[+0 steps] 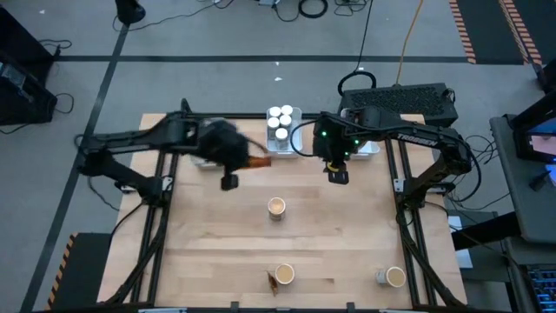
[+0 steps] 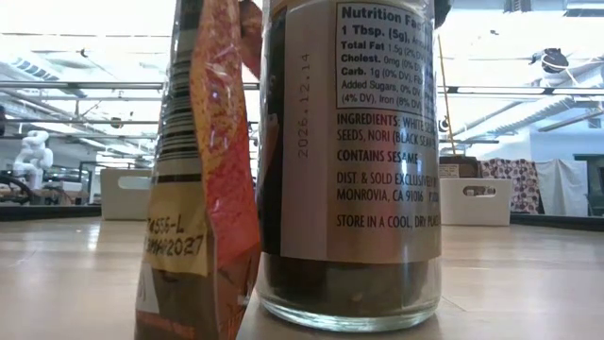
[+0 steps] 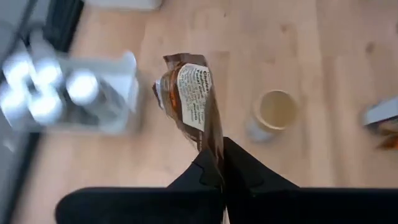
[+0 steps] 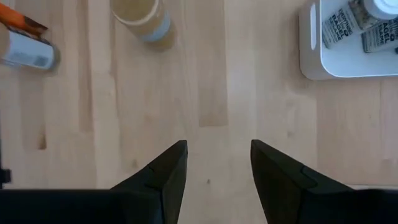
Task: Sort spices by type
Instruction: Put the orange seasoning bag into the right white bin
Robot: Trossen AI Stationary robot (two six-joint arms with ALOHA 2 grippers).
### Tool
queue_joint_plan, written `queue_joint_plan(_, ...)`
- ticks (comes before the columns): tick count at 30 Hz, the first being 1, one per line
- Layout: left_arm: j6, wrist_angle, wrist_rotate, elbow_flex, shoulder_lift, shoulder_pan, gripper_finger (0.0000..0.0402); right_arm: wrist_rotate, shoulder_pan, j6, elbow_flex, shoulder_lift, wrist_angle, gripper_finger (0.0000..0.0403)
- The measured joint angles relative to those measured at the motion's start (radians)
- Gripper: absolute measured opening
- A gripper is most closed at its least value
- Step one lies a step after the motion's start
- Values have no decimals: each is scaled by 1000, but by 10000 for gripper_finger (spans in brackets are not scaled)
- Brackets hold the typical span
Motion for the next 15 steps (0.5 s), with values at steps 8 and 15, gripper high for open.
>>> queue_joint_plan(8, 496, -20, 7, 276, 314, 52, 1, 57, 53, 173, 0, -131, 23, 160)
queue_joint_plan(15, 874, -39, -55, 359, 530, 34, 1, 189, 115, 373, -36, -285, 24, 160)
